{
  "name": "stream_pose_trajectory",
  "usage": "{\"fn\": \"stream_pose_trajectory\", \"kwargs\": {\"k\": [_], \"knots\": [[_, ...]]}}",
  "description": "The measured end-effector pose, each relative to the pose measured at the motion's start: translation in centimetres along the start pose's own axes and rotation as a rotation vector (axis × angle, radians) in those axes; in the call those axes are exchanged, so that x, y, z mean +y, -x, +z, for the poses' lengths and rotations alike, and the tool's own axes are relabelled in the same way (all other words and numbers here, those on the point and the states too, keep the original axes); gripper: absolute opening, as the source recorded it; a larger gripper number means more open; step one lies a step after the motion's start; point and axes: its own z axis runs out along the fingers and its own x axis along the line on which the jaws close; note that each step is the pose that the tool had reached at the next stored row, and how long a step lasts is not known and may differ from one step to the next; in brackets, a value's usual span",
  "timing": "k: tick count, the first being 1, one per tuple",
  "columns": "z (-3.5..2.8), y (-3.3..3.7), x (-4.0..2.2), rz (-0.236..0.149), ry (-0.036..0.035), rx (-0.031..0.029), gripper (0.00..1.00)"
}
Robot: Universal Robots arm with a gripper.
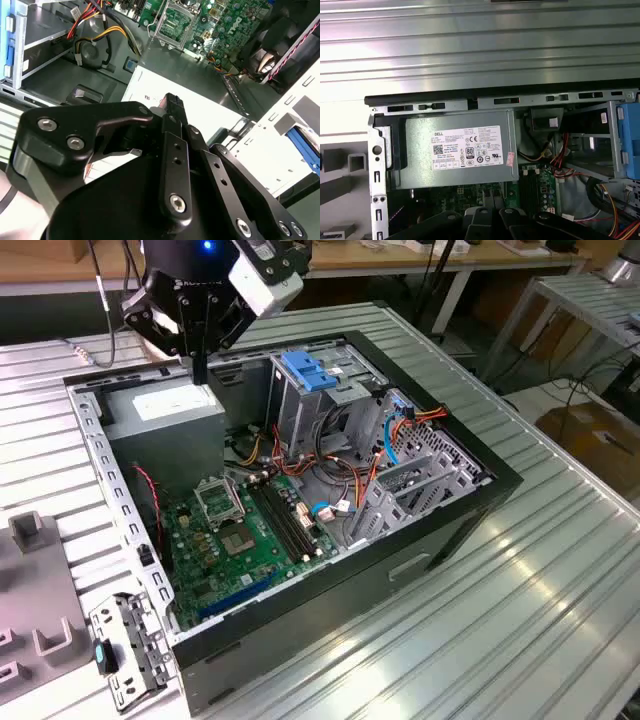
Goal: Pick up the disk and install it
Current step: 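Reach for the disk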
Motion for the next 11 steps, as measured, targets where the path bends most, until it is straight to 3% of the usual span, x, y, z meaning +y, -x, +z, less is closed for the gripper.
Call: {"fn": "stream_pose_trajectory", "kwargs": {"k": [11], "knots": [[-0.01, -0.33, -0.02, 0.000, 0.0000, 0.0000, 0.11]]}}
